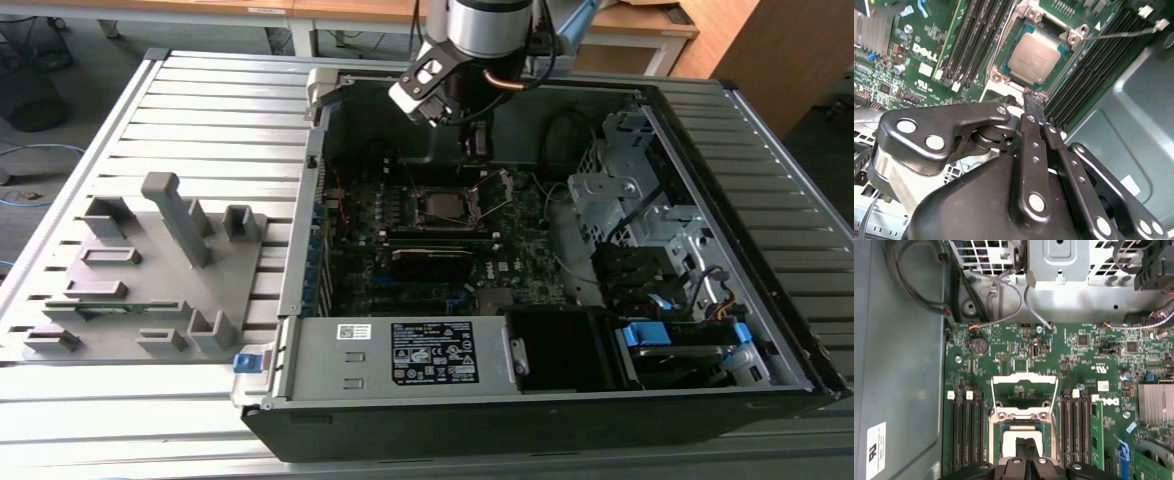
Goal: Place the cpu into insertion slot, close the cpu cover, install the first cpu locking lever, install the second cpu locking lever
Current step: 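Close the cpu cover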
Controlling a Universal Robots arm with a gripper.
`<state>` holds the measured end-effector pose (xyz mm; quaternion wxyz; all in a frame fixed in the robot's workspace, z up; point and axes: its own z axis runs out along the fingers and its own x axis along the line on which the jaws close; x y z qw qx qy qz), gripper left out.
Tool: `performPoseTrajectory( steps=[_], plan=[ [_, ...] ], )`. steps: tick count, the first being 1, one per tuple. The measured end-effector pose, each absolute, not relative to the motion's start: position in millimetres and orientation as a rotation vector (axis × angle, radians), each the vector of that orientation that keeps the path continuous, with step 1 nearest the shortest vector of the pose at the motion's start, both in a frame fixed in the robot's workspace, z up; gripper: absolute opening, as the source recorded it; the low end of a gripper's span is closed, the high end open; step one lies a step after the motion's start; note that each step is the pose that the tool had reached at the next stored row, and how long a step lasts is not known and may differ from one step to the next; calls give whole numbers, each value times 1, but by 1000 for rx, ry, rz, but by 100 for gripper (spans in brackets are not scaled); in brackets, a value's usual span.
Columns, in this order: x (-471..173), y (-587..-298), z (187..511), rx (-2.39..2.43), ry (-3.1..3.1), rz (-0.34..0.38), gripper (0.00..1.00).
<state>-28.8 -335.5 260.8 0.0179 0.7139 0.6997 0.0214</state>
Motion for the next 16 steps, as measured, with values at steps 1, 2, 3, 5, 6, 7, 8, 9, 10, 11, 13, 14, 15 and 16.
performPoseTrajectory(
  steps=[1, 2, 3, 5, 6, 7, 8, 9, 10, 11, 13, 14, 15, 16],
  plan=[
    [-27, -335, 261, 2217, 2174, 67, 11],
    [-26, -335, 261, 2217, 2174, 67, 11],
    [-24, -335, 261, 2217, 2174, 67, 11],
    [-21, -335, 261, 2217, 2174, 67, 11],
    [-19, -335, 261, 2217, 2174, 67, 11],
    [-17, -335, 261, 2218, 2174, 67, 11],
    [-16, -335, 261, 2217, 2174, 67, 11],
    [-14, -335, 261, 2217, 2174, 67, 11],
    [-12, -335, 261, 2217, 2174, 67, 11],
    [-9, -335, 261, 2217, 2174, 67, 11],
    [-6, -335, 260, 2217, 2174, 67, 11],
    [-4, -335, 260, 2217, 2174, 67, 11],
    [-3, -335, 260, 2217, 2174, 67, 11],
    [-1, -335, 260, 2217, 2174, 67, 11]
  ],
)
